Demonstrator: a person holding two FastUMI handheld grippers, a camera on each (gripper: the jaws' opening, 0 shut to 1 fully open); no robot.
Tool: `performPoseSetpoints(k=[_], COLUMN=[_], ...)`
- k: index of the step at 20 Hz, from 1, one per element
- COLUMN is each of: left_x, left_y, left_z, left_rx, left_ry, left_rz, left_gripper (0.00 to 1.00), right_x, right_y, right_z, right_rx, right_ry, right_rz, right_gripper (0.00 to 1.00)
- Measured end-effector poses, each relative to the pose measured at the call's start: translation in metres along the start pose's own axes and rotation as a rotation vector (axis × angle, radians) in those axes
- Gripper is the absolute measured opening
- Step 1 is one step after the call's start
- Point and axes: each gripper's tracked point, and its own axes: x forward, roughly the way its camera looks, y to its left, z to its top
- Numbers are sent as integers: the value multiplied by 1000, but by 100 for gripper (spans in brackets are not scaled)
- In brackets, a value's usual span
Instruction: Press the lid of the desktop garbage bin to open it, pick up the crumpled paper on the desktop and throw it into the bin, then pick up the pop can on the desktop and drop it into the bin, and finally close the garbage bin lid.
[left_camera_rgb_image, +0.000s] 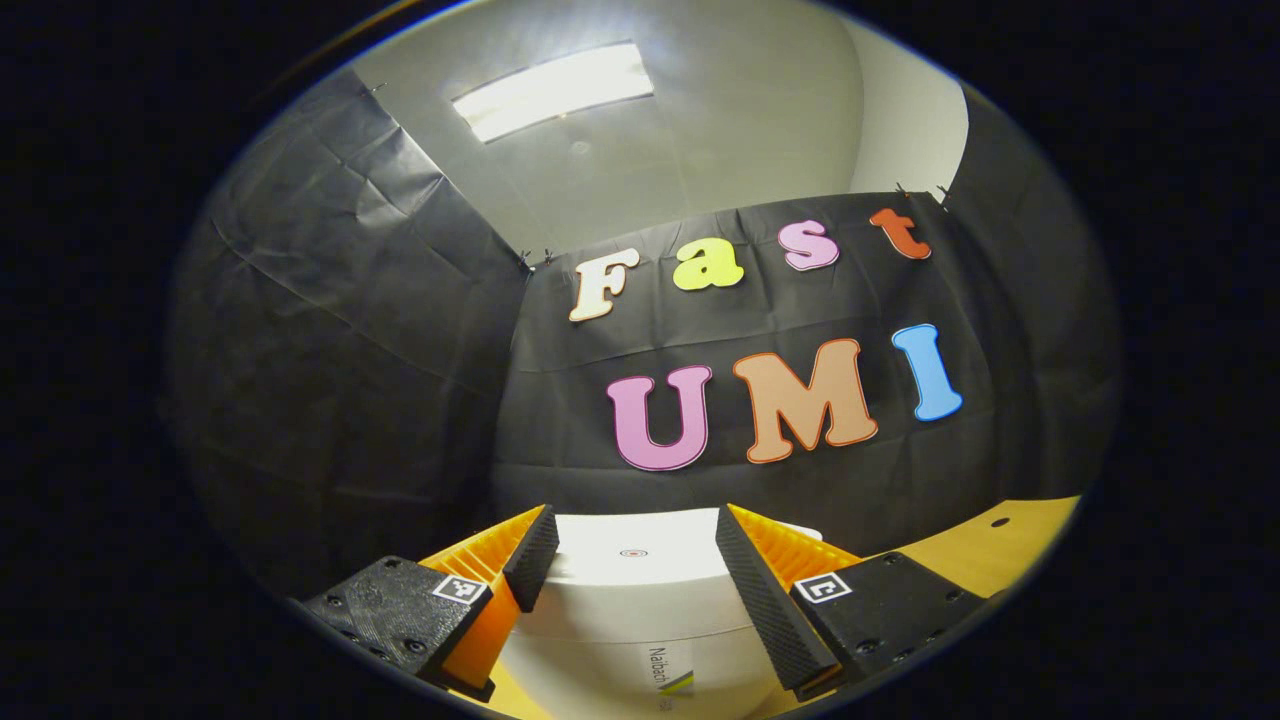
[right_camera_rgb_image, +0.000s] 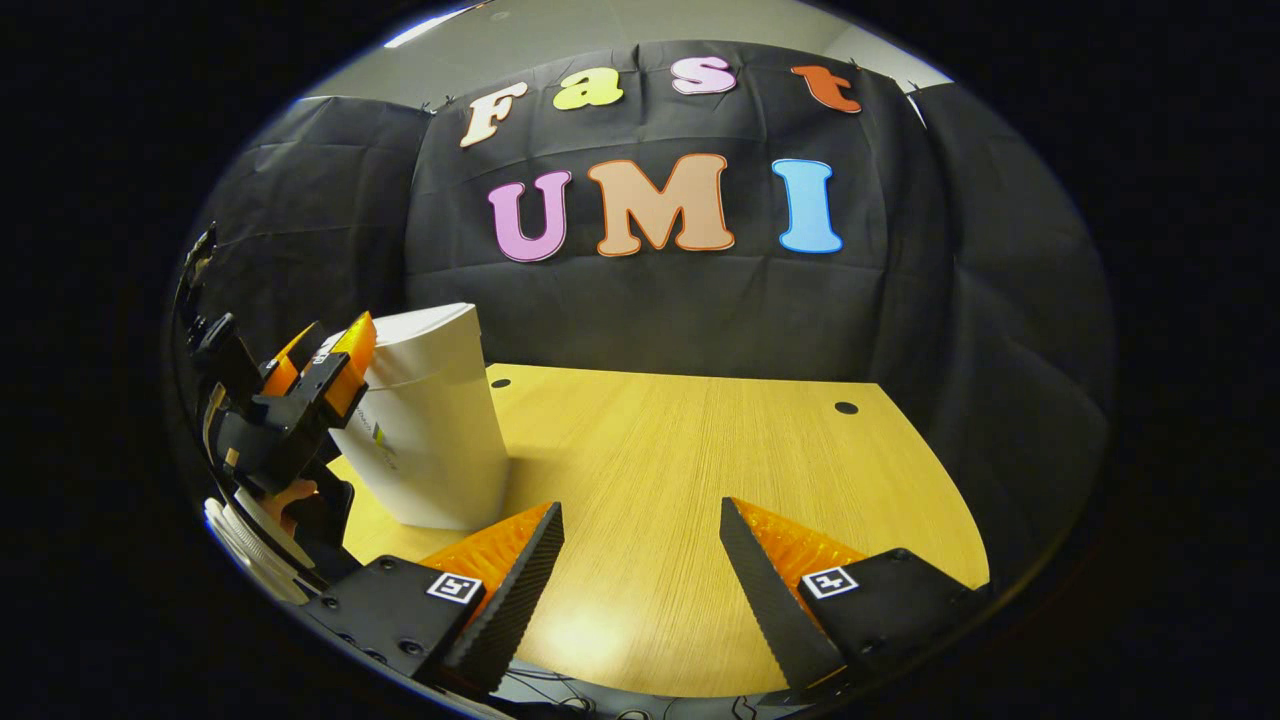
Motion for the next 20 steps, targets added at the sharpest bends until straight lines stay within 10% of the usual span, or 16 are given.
performPoseSetpoints(k=[8, 20], left_x=[3, -44], left_y=[-12, -68], left_z=[19, 64], left_rx=[69, -141], left_ry=[-6, 167], left_rz=[-69, -212], left_gripper=[93, 94], right_x=[0, -25], right_y=[13, 2], right_z=[10, 70], right_rx=[-21, 8], right_ry=[-24, -195], right_rz=[25, -5], right_gripper=[100, 100])
